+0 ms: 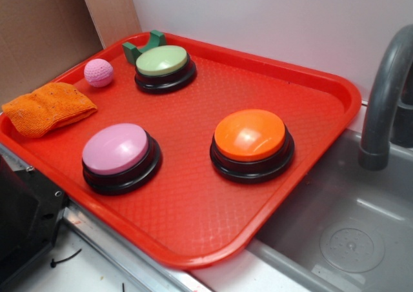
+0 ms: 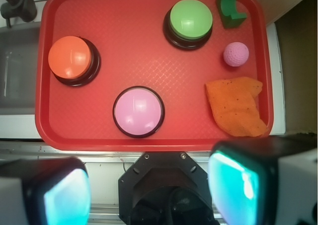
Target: Push the orange button.
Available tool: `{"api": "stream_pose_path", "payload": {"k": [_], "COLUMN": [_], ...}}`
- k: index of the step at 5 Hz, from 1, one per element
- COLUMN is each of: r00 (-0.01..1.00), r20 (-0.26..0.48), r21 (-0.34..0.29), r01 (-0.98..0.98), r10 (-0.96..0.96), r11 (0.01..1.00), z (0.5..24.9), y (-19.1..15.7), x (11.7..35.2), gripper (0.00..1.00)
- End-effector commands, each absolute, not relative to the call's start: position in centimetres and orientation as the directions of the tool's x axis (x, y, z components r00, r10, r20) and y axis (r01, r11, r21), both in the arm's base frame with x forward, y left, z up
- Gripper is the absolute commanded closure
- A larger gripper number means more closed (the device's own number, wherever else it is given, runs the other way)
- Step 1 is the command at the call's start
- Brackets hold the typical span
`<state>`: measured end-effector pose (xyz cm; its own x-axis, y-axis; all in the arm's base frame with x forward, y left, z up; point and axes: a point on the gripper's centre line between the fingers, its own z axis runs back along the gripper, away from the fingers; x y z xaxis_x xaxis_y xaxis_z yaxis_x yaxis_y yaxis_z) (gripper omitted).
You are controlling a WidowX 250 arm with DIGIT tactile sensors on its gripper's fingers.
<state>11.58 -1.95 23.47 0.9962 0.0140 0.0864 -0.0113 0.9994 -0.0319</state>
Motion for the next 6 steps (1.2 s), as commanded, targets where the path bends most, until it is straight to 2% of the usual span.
{"api": "stream_pose_path", "payload": {"k": [1,2,3,4,5,6], "r00": [0.996,0.965,0.887,0.832,0.796,0.777], "r20": [0.086,0.106,0.053,0.056,0.070,0.051], "r21": [-0.032,0.042,0.100,0.100,0.077,0.062], "r01": [-0.011,0.235,0.452,0.546,0.597,0.625], "r10": [0.014,-0.239,-0.458,-0.552,-0.602,-0.628], "r11": [0.999,0.971,0.886,0.832,0.799,0.778], "z": [23.5,20.4,15.7,12.6,10.1,8.3], "y": [-2.0,-5.8,-10.7,-12.4,-13.4,-14.6], "x": [11.6,16.6,20.5,23.3,24.0,24.6], "gripper": [0.00,0.00,0.00,0.00,0.00,0.00]}}
